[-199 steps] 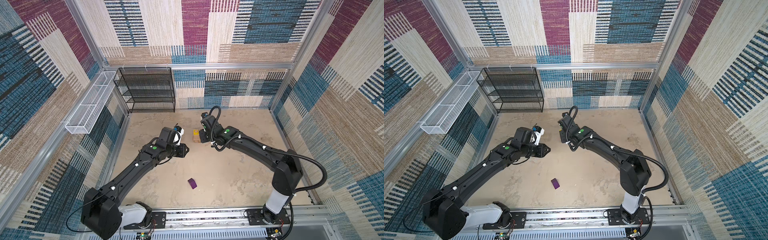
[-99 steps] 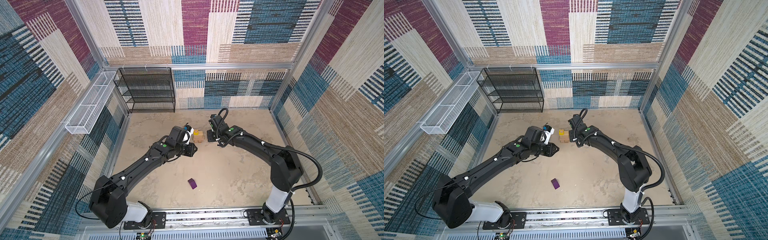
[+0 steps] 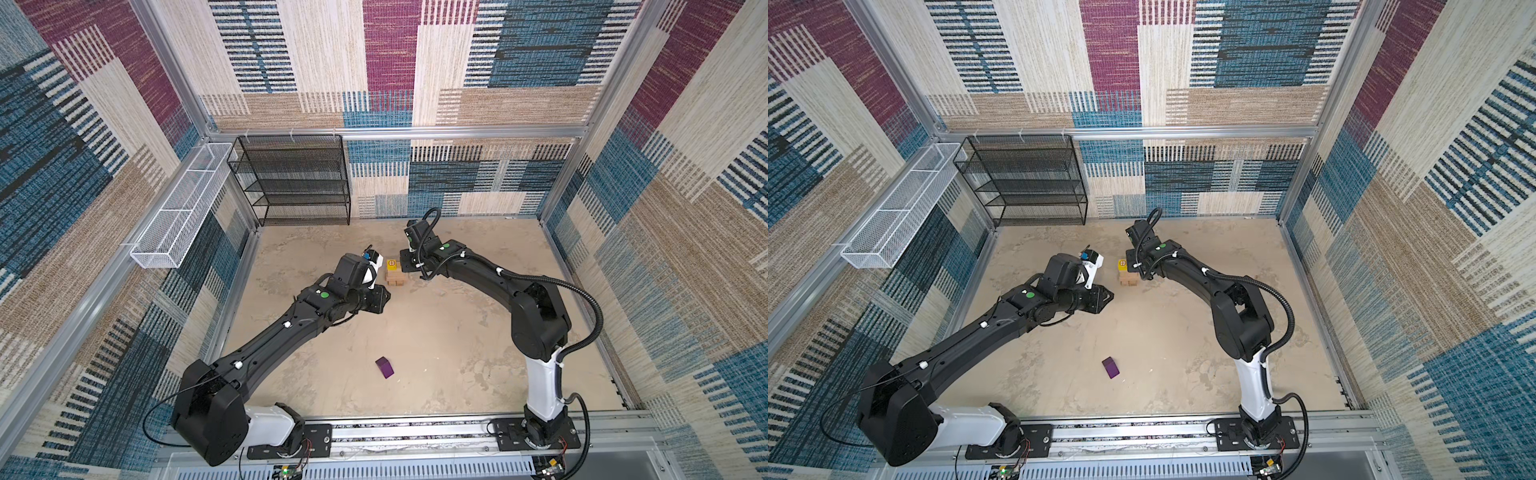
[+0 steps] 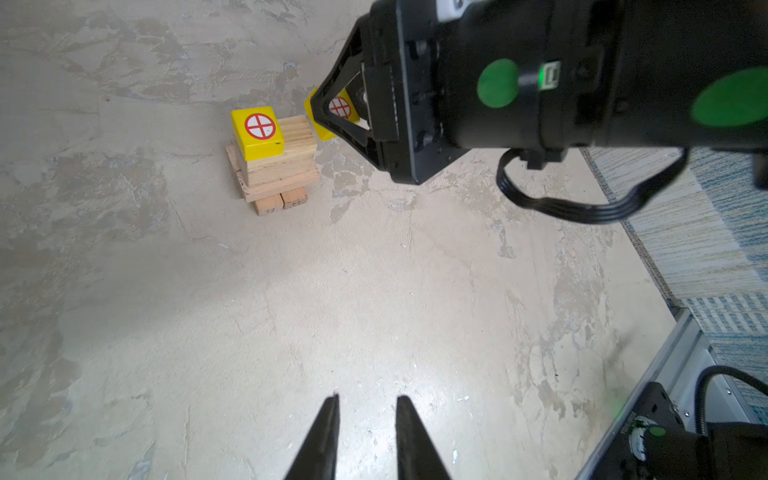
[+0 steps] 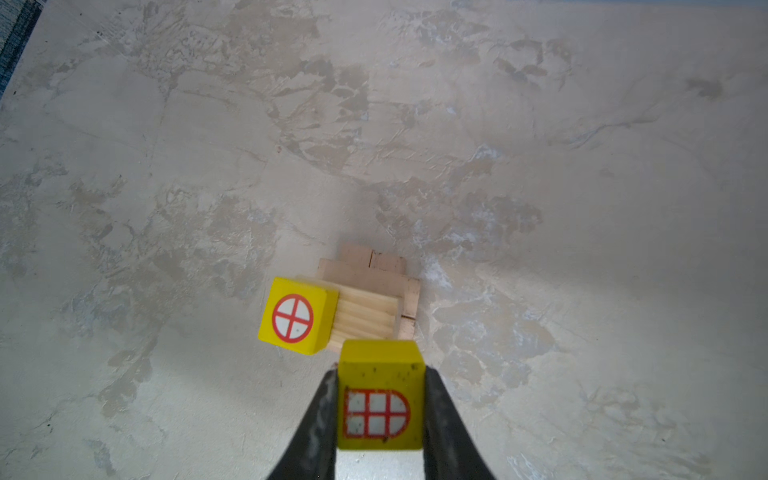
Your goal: Build the wood block tower
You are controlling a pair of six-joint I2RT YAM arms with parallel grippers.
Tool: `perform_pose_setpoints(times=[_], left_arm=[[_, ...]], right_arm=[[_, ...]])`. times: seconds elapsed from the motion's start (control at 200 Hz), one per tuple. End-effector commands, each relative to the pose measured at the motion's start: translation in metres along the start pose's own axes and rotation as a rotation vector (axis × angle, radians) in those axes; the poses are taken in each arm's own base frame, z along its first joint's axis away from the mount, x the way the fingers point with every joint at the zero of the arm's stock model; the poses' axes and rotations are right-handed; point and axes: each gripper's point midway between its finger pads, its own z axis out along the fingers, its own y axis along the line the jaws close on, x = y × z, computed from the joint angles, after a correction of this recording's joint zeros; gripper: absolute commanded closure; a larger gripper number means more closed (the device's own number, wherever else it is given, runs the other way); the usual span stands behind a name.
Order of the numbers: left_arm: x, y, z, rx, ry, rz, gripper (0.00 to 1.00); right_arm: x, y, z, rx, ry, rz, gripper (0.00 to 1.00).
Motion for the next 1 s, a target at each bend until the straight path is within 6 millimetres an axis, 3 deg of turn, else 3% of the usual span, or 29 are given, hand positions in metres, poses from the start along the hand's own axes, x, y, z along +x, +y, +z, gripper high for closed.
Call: perform_pose_setpoints(times=[0.0,0.345,0.871,0.996], left_arm=[[-0.007,0.001,-0.003,-0.012,-0.036,0.034,0.72],[-0.01,0.002,-0.007,-0.02,-0.054,0.039,0.72],[-0.011,0.001,-0.01,-0.019,-0.064,0.038,0.73],[-0.011,0.001,-0.011,-0.018,-0.066,0.039,0.73]], right_arm=[[-0.004,0.004,0.003,-0.019,-0.003,0.006,1.0],[-0.003,0.004,0.017,-0.028,0.031,0.016,0.97],[0.001,0.003,0.022,-0.028,0.055,0.028,0.87],[0.0,0.003,0.021,-0.03,0.054,0.028,0.81]])
